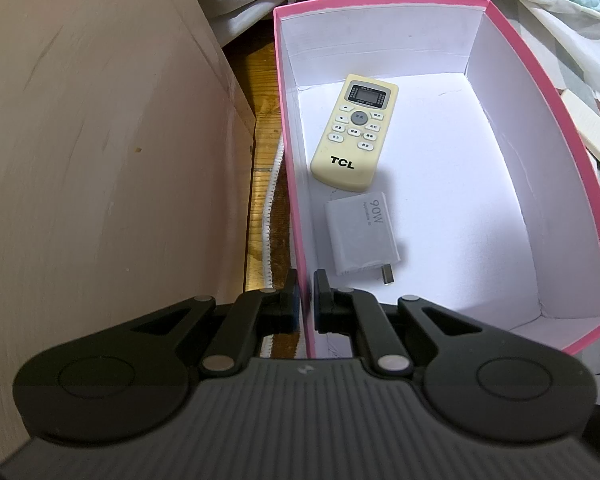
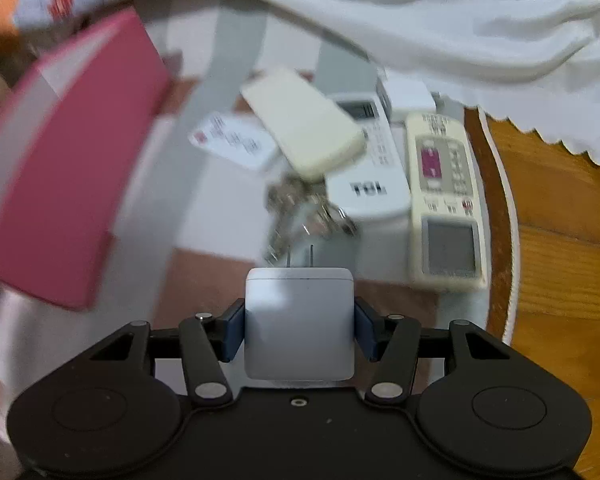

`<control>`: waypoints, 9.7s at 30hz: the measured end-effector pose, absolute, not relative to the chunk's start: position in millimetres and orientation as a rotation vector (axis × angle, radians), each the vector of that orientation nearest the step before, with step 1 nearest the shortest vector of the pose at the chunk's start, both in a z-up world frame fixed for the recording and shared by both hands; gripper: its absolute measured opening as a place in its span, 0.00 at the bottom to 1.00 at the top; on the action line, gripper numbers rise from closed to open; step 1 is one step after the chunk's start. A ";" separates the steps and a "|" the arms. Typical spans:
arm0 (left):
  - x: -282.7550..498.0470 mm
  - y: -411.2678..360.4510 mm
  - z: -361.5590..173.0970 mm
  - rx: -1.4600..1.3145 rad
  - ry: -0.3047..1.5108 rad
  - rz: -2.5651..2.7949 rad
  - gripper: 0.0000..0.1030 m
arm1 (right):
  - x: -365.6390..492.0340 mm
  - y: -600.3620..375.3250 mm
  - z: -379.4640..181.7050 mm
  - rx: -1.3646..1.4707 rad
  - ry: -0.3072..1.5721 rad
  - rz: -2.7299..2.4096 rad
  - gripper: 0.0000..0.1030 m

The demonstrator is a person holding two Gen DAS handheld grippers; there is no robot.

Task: Organize rigid objects
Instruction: 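Carry the white cube charger into the box and release it, then move the right tool to the pile and grasp the cream remote, then lower the cream remote into the pink box and release it, then move the right tool to the mat and grasp the white TCL remote, then carry the white TCL remote into the box and release it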

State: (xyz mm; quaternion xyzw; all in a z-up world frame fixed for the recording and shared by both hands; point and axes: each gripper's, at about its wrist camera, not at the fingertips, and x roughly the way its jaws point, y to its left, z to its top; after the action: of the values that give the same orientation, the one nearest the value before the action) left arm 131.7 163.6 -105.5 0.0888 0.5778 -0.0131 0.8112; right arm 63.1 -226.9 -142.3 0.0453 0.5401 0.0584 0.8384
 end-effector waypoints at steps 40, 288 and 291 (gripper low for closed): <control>136.0 171.8 -96.7 0.121 1.233 -0.023 0.03 | 262.0 27.8 -167.7 0.232 1.265 0.299 0.59; 128.2 172.5 -103.2 0.141 1.262 -0.057 0.03 | 77.5 -182.3 -33.7 0.125 0.945 0.331 0.59; 128.3 172.2 -103.3 0.141 1.262 -0.057 0.03 | 69.8 -169.3 -18.2 0.162 0.926 0.419 0.59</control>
State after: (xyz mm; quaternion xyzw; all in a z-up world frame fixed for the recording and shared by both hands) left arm 128.3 172.2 -103.3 0.0660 0.5895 -0.0268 0.8046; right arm 69.8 -169.3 -18.2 0.0775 0.4430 0.2005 0.8704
